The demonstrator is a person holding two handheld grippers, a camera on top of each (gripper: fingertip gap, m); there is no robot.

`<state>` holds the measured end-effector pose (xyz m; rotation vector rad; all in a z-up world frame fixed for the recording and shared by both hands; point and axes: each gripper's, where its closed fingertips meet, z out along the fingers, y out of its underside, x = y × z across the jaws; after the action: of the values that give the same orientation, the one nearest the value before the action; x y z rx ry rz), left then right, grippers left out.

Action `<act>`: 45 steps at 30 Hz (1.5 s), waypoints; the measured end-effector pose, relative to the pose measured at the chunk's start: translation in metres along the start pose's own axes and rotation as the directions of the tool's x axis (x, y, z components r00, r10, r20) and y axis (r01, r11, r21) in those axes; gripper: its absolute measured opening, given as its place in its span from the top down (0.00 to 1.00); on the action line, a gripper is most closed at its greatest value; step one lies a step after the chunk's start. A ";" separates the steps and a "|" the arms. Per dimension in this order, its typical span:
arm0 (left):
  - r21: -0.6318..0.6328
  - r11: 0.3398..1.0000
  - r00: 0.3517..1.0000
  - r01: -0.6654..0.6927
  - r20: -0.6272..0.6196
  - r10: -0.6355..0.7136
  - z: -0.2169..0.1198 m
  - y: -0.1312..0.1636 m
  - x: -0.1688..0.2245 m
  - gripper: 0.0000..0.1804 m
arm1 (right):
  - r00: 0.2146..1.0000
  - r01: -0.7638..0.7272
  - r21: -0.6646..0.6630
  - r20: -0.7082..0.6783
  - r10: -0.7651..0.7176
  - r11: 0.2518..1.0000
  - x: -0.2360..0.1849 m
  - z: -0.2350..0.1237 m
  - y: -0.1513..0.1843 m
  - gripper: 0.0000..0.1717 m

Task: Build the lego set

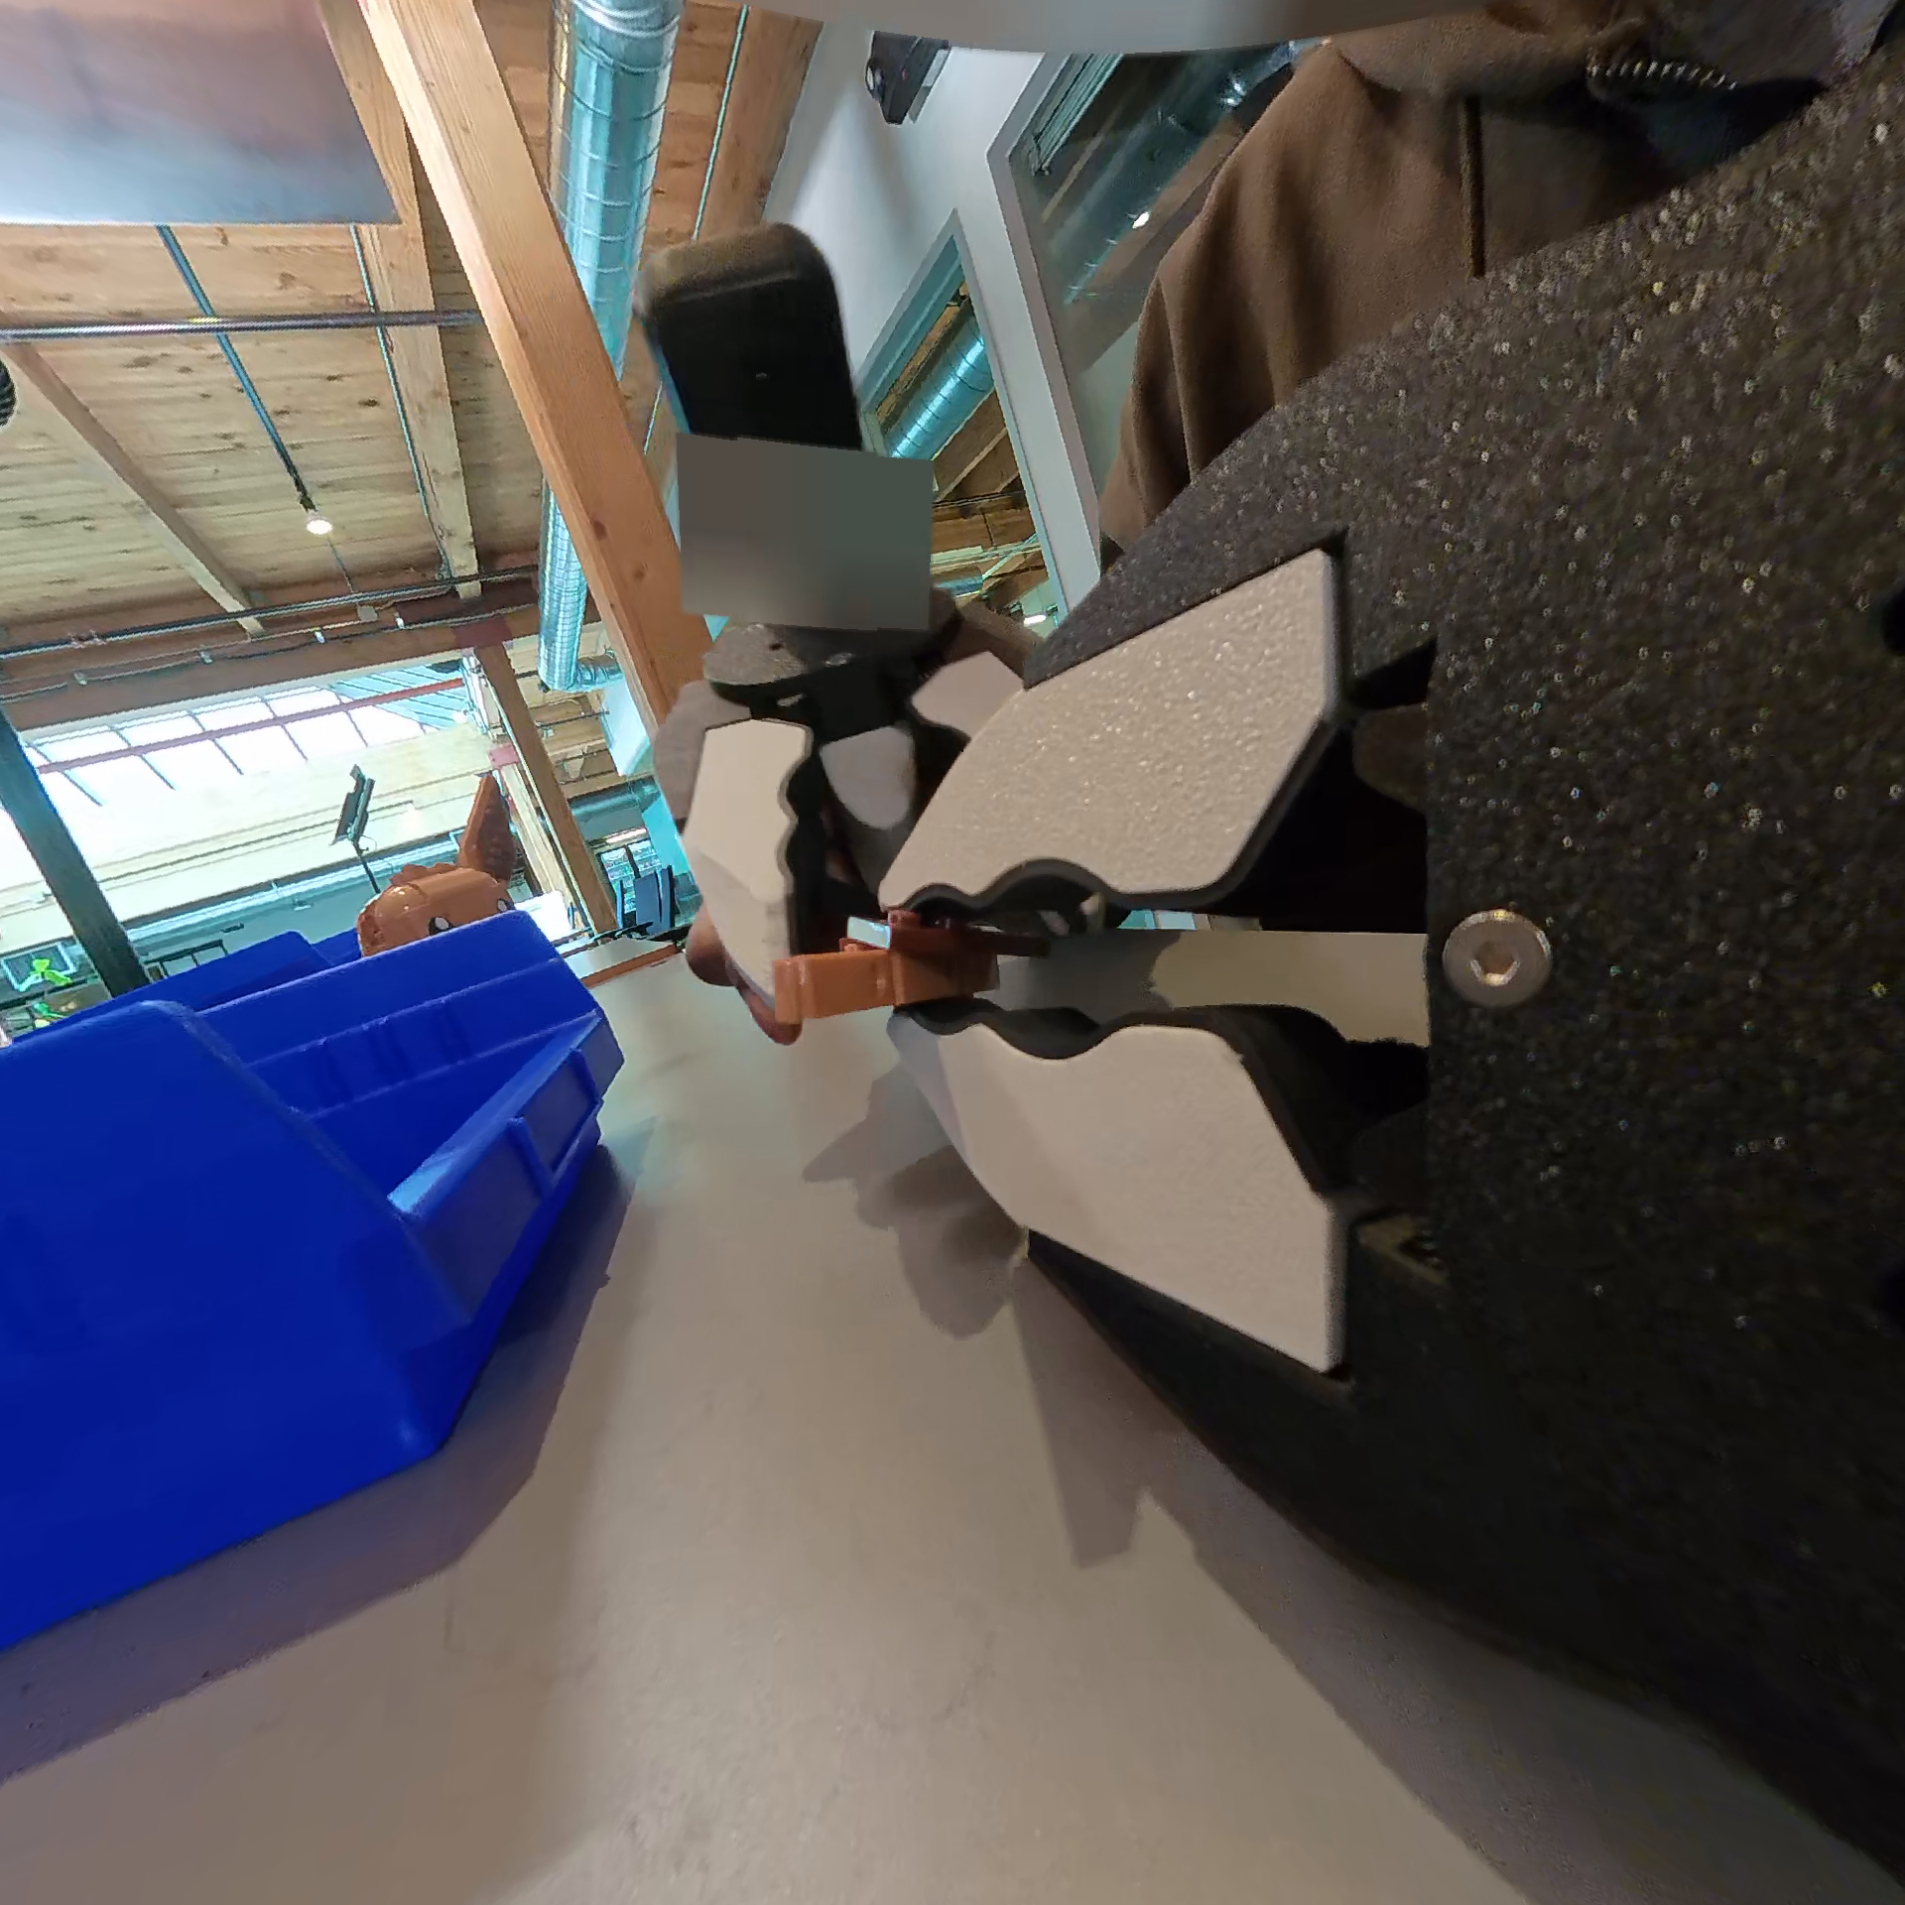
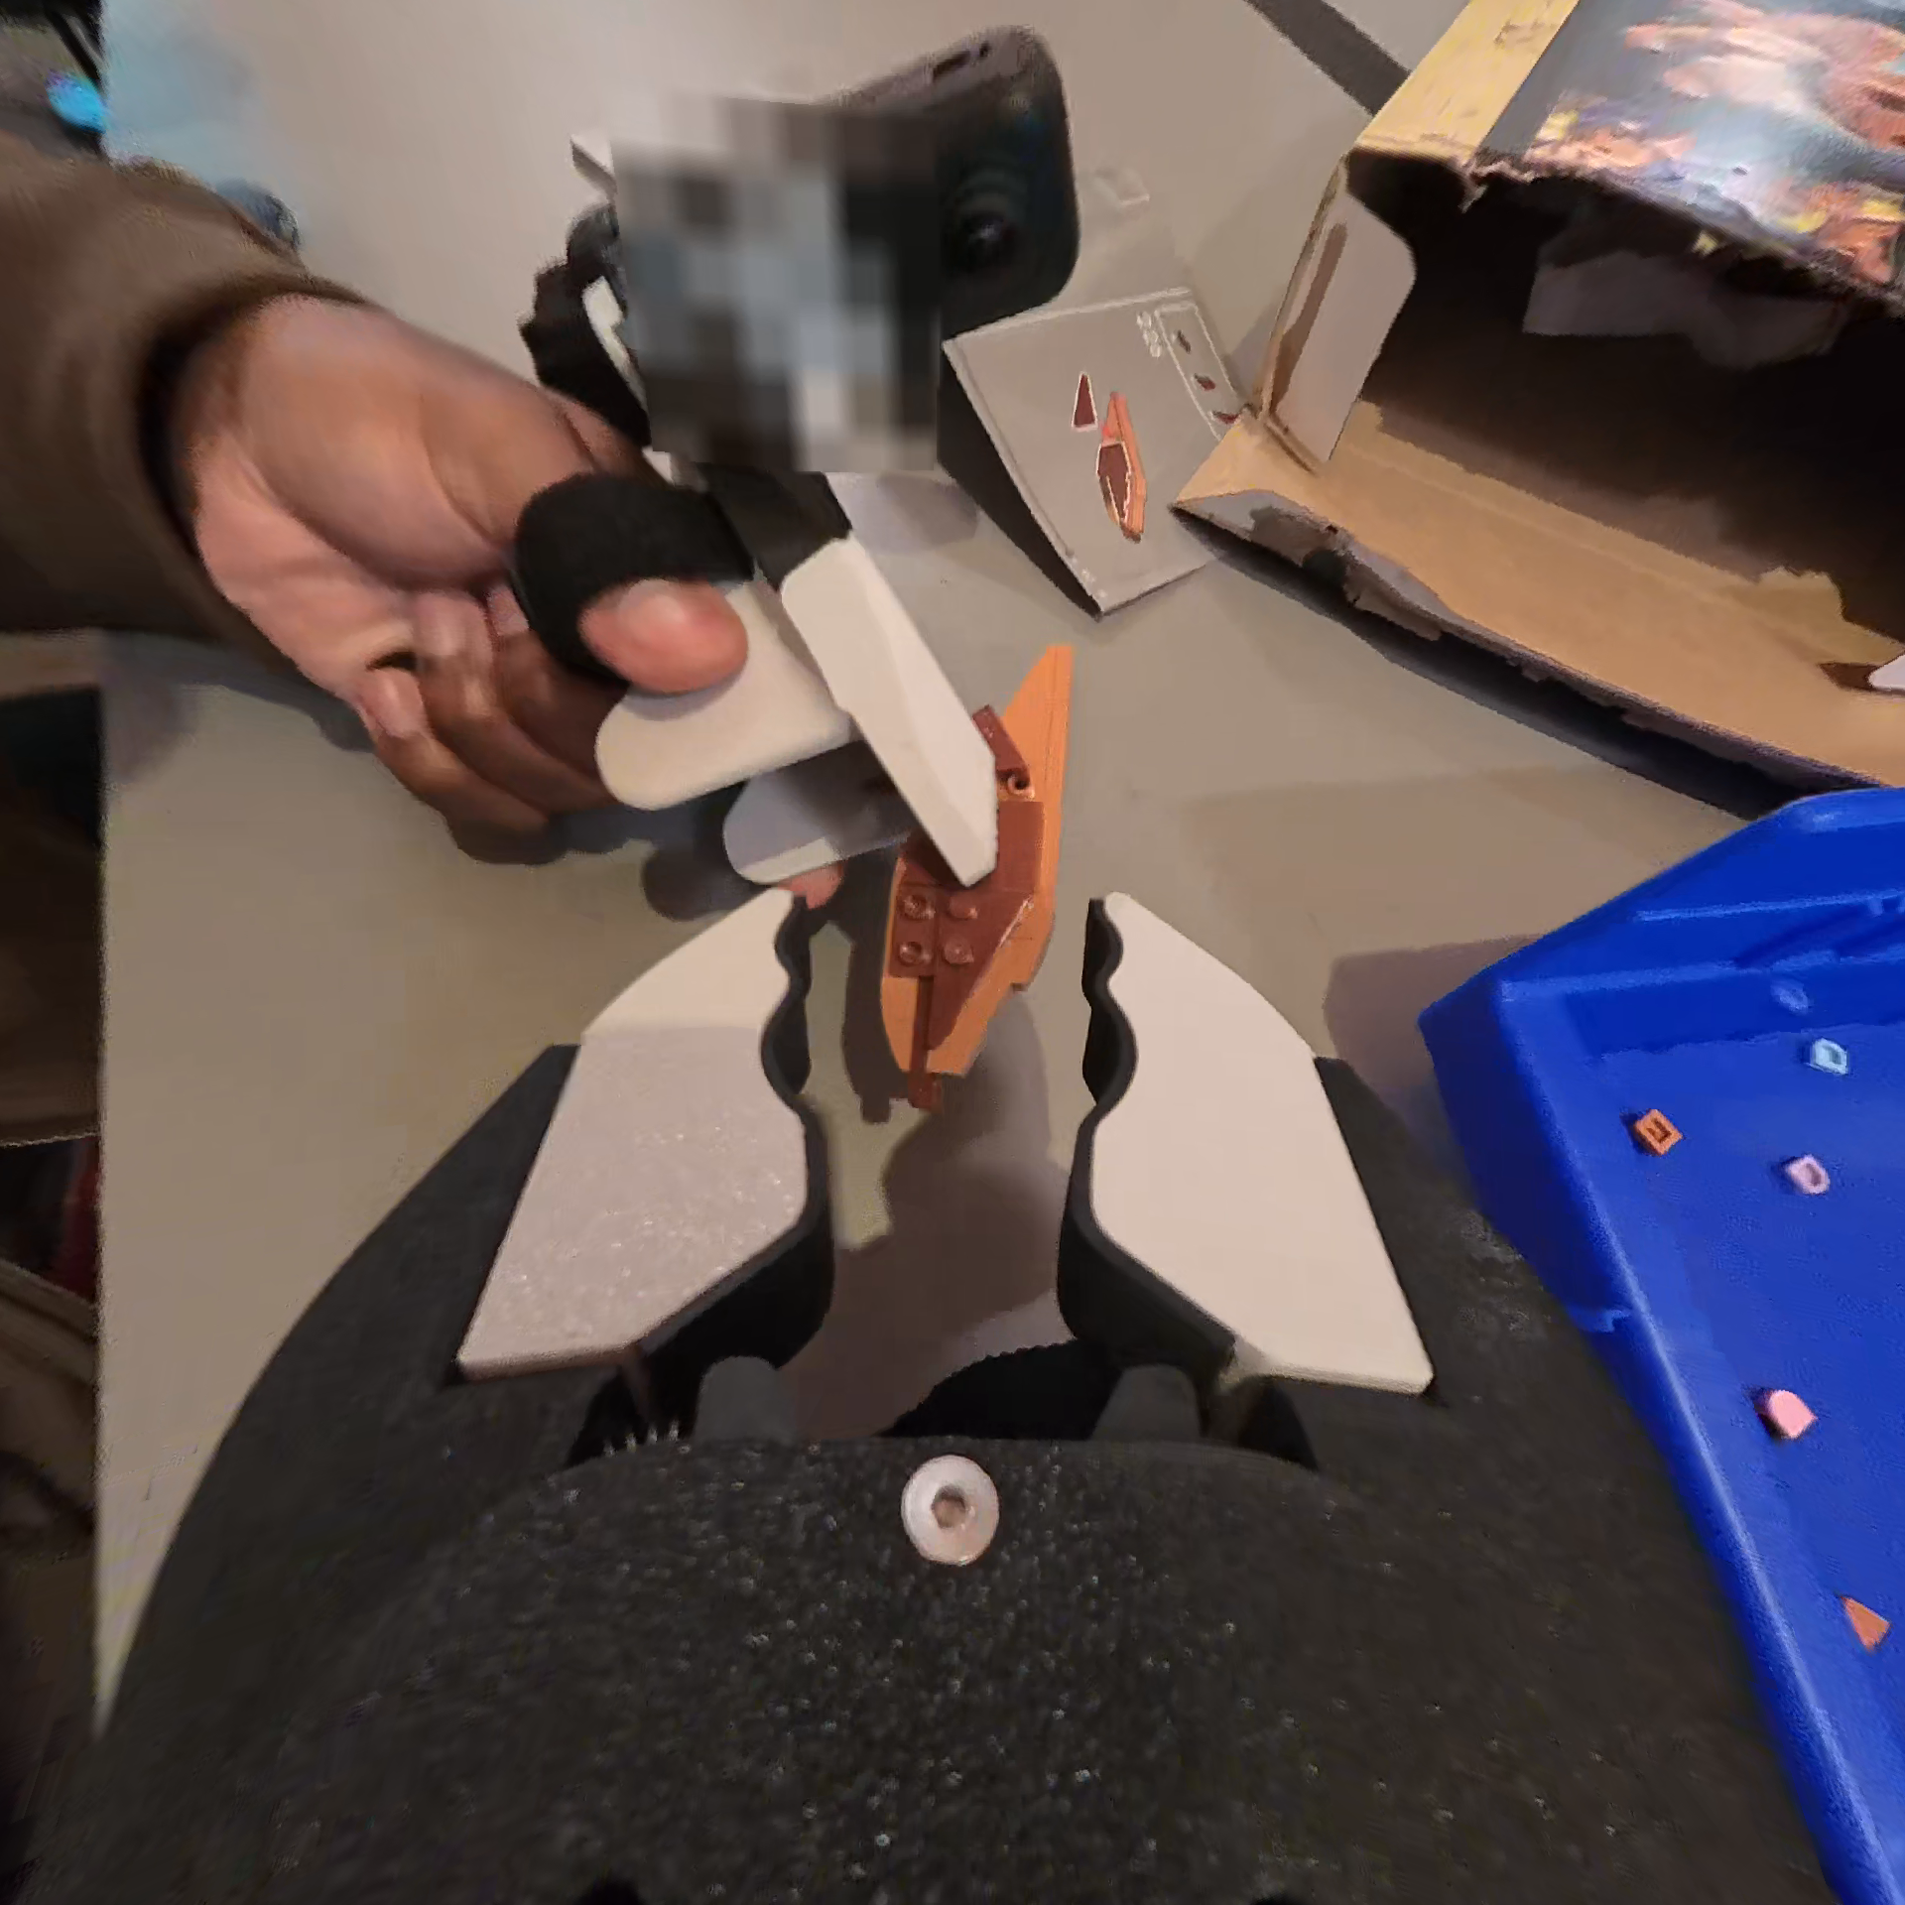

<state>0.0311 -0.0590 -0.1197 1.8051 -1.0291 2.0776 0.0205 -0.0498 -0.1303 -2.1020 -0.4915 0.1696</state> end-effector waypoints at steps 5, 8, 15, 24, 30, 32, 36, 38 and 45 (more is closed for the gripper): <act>-0.012 0.999 0.999 0.045 0.018 -0.045 0.000 0.001 -0.006 0.93 | 0.995 0.073 -0.031 -0.063 -0.075 0.997 0.005 0.010 0.008 0.81; -0.043 0.997 0.997 0.069 0.025 -0.068 -0.001 0.003 -0.008 0.92 | 0.998 0.048 -0.019 -0.026 -0.048 0.999 0.004 0.011 0.010 0.81; -0.118 0.993 0.993 0.013 0.121 0.001 -0.011 0.003 -0.021 0.92 | 0.998 0.058 -0.039 -0.012 -0.059 0.998 0.015 0.012 0.020 0.81; -0.182 0.978 0.956 -0.099 0.255 0.144 -0.032 -0.007 -0.040 0.92 | 0.999 0.047 -0.054 0.005 -0.047 0.997 0.030 0.008 0.036 0.81; -0.345 0.903 0.867 -0.256 0.331 0.372 -0.033 -0.002 -0.050 0.91 | 0.999 0.050 -0.055 0.014 -0.049 0.997 0.033 0.007 0.043 0.81; -0.400 0.861 0.813 -0.315 0.353 0.462 -0.034 -0.005 -0.055 0.88 | 0.999 0.045 -0.051 0.014 -0.045 0.998 0.034 0.007 0.044 0.81; -0.406 0.820 0.715 -0.403 0.420 0.559 -0.043 -0.020 -0.058 0.81 | 0.999 0.048 -0.040 0.006 -0.048 0.998 0.034 0.005 0.043 0.81; -0.419 0.807 0.680 -0.416 0.445 0.582 -0.051 -0.020 -0.056 0.81 | 0.999 0.050 -0.037 0.004 -0.050 0.998 0.033 0.004 0.044 0.81; -0.650 0.605 0.521 -0.460 0.355 0.777 -0.060 0.003 -0.064 0.82 | 0.999 0.045 -0.026 0.008 -0.045 0.999 0.033 0.003 0.043 0.81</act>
<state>-0.0026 -0.0060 -0.1808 2.0105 -2.4936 1.1839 0.0619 -0.0550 -0.1652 -2.1147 -0.5483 0.1460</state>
